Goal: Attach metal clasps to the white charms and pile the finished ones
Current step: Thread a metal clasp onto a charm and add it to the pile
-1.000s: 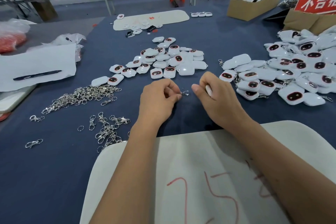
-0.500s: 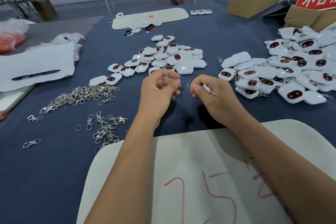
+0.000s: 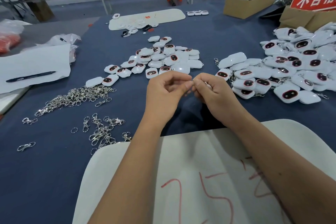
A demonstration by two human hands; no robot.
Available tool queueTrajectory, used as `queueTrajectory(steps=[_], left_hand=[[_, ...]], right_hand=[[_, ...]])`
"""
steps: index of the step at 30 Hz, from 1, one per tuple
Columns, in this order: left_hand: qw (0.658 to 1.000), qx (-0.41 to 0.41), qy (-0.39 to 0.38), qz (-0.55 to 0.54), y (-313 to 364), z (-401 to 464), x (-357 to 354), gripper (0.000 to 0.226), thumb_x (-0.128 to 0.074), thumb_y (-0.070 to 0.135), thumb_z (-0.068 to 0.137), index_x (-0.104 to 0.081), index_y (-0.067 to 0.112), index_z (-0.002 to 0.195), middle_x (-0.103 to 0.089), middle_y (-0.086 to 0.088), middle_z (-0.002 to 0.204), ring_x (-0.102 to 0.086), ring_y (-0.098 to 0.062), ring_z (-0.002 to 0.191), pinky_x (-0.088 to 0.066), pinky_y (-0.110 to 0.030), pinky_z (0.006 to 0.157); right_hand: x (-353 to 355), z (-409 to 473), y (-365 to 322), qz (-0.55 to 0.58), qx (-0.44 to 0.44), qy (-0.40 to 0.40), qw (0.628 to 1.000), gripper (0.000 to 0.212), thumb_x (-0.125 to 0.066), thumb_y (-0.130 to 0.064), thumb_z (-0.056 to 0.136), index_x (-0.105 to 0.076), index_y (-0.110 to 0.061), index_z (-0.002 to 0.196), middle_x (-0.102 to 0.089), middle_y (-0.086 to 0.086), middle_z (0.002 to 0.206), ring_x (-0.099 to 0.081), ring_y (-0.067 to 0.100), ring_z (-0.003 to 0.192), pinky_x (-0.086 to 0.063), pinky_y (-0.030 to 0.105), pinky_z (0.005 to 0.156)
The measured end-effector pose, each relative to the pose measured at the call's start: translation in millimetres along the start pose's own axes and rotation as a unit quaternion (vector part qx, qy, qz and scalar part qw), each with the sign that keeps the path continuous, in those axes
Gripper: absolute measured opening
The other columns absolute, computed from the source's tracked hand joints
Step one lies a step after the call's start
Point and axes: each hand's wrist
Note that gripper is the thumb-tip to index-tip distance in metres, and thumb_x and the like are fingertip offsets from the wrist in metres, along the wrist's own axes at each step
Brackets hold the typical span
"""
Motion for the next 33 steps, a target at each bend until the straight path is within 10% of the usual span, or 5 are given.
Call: queueTrajectory(steps=[10,33], left_hand=[[0.991,0.08,-0.039,-0.1,-1,-1,-8,0.01,-0.062,0.004,0.099,-0.071,0.001,0.096,-0.072,0.001,0.077,-0.064,-0.011,0.068,-0.056,-0.024,0.061],[0.999,0.0,-0.005,0.05,0,-4,-14,0.011,-0.061,0.004,0.098,-0.068,0.01,0.09,-0.069,0.01,0.072,-0.065,-0.011,0.06,-0.058,-0.028,0.058]], right_hand=[[1,2,5,0.003,0.062,0.032,0.998,0.021,-0.049,0.0,0.107,-0.062,-0.002,0.09,-0.059,-0.004,0.078,-0.052,0.002,0.071,-0.041,0.016,0.072],[1,-1,5,-0.1,0.128,0.092,0.982,0.016,-0.06,-0.001,0.1,-0.071,-0.006,0.089,-0.071,0.0,0.082,-0.066,0.014,0.08,-0.053,0.039,0.078]])
Point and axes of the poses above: each hand's wrist, its own z-axis towards the middle knuckle, its own x-axis out of the back of the hand, y = z × x
